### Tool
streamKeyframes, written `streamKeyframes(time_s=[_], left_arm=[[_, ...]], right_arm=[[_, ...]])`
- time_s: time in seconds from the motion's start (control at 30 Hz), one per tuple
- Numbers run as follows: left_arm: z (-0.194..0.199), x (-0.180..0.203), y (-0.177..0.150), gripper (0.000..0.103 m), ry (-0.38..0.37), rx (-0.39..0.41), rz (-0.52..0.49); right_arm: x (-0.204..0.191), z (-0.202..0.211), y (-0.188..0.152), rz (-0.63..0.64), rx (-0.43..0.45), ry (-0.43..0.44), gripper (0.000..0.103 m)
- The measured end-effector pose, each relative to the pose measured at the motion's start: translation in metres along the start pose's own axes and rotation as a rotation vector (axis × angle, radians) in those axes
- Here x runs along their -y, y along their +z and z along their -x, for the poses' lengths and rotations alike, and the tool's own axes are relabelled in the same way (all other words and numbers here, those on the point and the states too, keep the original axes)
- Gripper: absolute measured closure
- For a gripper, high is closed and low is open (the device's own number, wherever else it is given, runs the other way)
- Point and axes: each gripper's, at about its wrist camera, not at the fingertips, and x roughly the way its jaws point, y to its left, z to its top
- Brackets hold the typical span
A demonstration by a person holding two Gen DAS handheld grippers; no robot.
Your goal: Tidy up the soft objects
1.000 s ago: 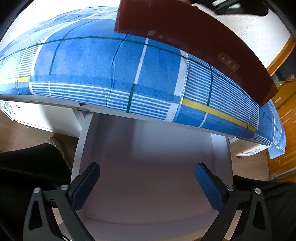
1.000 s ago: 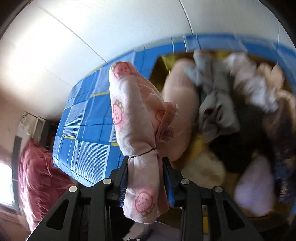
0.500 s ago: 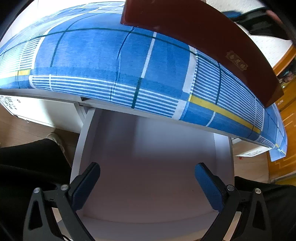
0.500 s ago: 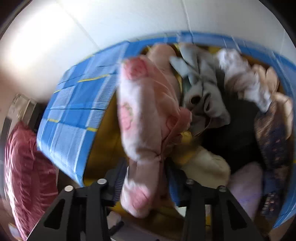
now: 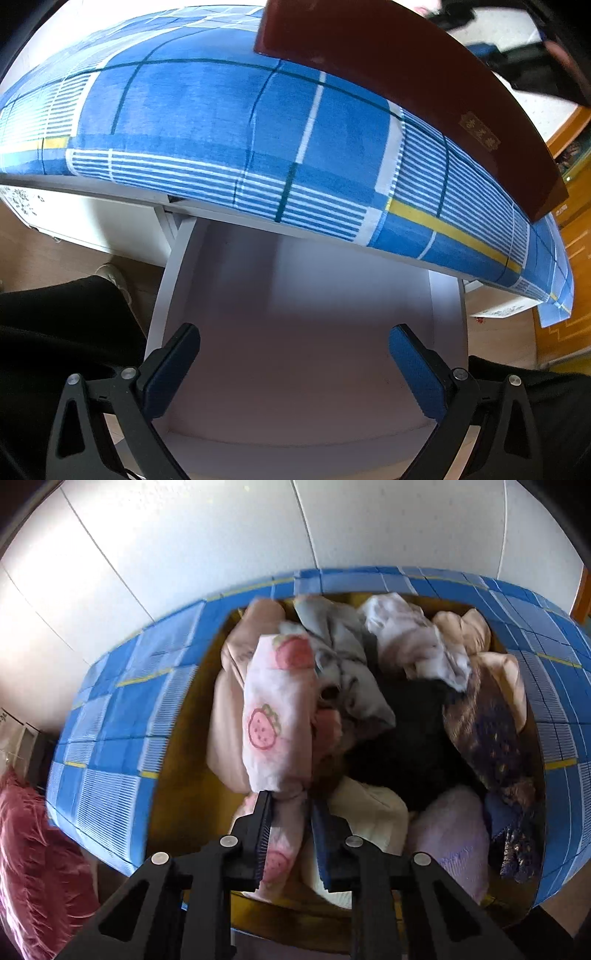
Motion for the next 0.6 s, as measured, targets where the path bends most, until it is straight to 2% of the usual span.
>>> streamKeyframes(time_s=[0.1,0.17,0.27,0.43,0.6], left_arm=[[0.0,0.0,0.002,0.0,-0.001,0.004,0.002],[0.002,0.001,0.003,0.0,-0.006,0.016,-0.001],[0.005,0.004,0.004,0.0,-0.013,0.029,-0.01],[0.016,0.012,0.007,0.0,-0.061,0.083,-0.024],[0.034,0.022,0.006,0.0,-0.065,0.163,-0.072]], right_arm=[[-0.002,0.006,-0.007,0.035,-0.002,0.107,0.078],[0.006,0.02,-0.012,0.033,0.045,0.123,0.071],[0.016,0.05,-0.029,0.058,0.13,0.181,0.069],[0.044,0.092,-0.075,0.119,0.256,0.172,0.067],[0.07,0.125,-0.12,0.178,0.383,0.079,0.061]])
